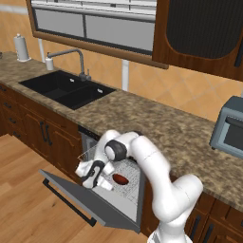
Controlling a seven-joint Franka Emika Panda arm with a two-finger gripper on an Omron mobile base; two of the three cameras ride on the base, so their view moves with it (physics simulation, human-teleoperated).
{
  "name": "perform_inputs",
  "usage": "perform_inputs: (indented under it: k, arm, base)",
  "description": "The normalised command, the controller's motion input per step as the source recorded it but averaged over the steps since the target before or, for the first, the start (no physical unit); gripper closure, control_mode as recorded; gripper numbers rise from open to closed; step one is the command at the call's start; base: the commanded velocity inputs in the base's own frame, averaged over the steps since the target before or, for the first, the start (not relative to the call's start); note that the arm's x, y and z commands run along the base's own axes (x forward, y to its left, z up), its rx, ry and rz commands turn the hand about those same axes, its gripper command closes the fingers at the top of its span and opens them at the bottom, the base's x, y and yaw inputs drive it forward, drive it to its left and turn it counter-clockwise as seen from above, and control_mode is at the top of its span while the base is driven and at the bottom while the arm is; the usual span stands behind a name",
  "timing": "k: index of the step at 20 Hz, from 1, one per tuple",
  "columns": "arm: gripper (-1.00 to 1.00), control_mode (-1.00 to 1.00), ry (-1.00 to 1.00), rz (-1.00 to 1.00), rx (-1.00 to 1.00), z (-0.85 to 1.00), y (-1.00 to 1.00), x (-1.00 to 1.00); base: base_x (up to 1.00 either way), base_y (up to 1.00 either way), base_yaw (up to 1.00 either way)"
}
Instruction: Pick up the cup and bowl from the counter, place them in the dishwasher, and close the dishwasher door.
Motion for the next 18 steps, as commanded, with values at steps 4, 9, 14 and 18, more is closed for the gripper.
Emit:
perform_inputs:
  k: [4, 9, 14, 18]
  arm:
    - [-1.00, -1.00, 0.00, 0.00, -0.13, -0.98, 0.38, 0.20]
    - [-1.00, -1.00, -0.13, 0.00, -0.19, -0.50, 0.01, 0.45]
    - [-1.00, -1.00, -0.08, 0.00, -0.17, -0.30, -0.02, 0.64]
    - [-1.00, -1.00, 0.00, 0.00, -0.07, -0.30, -0.38, 0.46]
  base:
    - [0.00, 0.00, 0.00]
    - [0.00, 0.00, 0.00]
    - [0.00, 0.00, 0.00]
    - [0.00, 0.00, 0.00]
